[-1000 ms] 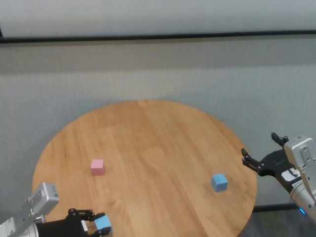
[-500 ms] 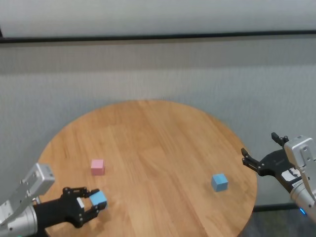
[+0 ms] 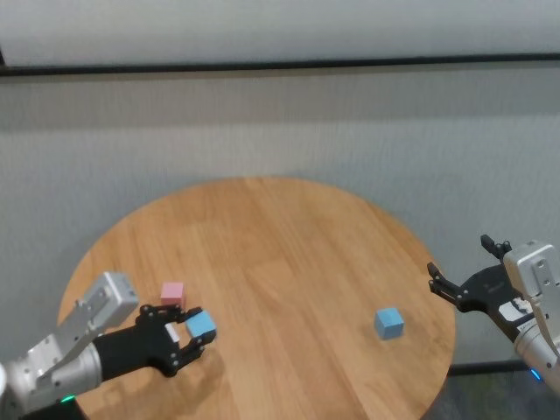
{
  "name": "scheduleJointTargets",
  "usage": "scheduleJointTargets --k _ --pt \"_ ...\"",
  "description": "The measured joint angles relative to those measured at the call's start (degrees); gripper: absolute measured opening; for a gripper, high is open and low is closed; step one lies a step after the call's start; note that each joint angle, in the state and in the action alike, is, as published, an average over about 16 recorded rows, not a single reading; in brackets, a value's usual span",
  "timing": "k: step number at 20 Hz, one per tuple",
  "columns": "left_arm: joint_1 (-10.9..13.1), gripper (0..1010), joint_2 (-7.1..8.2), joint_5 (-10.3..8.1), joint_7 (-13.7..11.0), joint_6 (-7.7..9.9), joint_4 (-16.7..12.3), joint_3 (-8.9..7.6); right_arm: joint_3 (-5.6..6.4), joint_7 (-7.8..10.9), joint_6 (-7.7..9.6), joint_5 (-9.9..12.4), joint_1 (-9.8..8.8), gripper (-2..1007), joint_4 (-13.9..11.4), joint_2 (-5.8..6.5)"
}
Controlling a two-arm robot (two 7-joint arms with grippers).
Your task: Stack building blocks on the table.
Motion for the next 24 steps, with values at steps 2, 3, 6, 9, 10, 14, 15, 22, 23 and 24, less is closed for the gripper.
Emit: scheduleJointTargets --k 2,3,6,9,10,14,15,22,23,24 --pt "-0.72 393 -0.96 1.05 0.81 0.35 0.04 0.17 0.0 0.0 0.0 0.0 0.0 1005 0.0 0.0" --pt "-1.11 393 -1.46 1.53 1.13 0.55 0.14 0.26 0.0 0.0 0.0 0.0 0.0 1005 0.0 0.0" --pt "-2.58 393 -3.12 2.85 2.03 1.38 1.05 0.62 0.0 0.0 0.0 0.0 0.0 1005 0.0 0.0" --pt "-4.25 393 -4.85 3.97 2.73 2.32 2.64 0.99 0.0 0.0 0.0 0.0 0.0 1005 0.0 0.0" --pt "-4.82 393 -5.41 4.29 2.9 2.62 3.31 1.1 0.0 0.0 0.0 0.0 0.0 1005 0.0 0.0" --pt "-7.03 393 -7.58 5.24 3.23 3.73 6.33 1.51 0.0 0.0 0.0 0.0 0.0 1004 0.0 0.0" --pt "-7.54 393 -8.09 5.4 3.24 3.98 7.09 1.61 0.0 0.0 0.0 0.0 0.0 1004 0.0 0.0" --pt "-10.05 393 -11.07 5.85 2.88 5.35 11.51 2.27 0.0 0.0 0.0 0.0 0.0 1005 0.0 0.0" --pt "-10.25 393 -11.39 5.84 2.8 5.48 11.91 2.36 0.0 0.0 0.0 0.0 0.0 1005 0.0 0.0" --pt "-10.43 393 -11.71 5.83 2.73 5.59 12.27 2.46 0.0 0.0 0.0 0.0 0.0 1005 0.0 0.0"
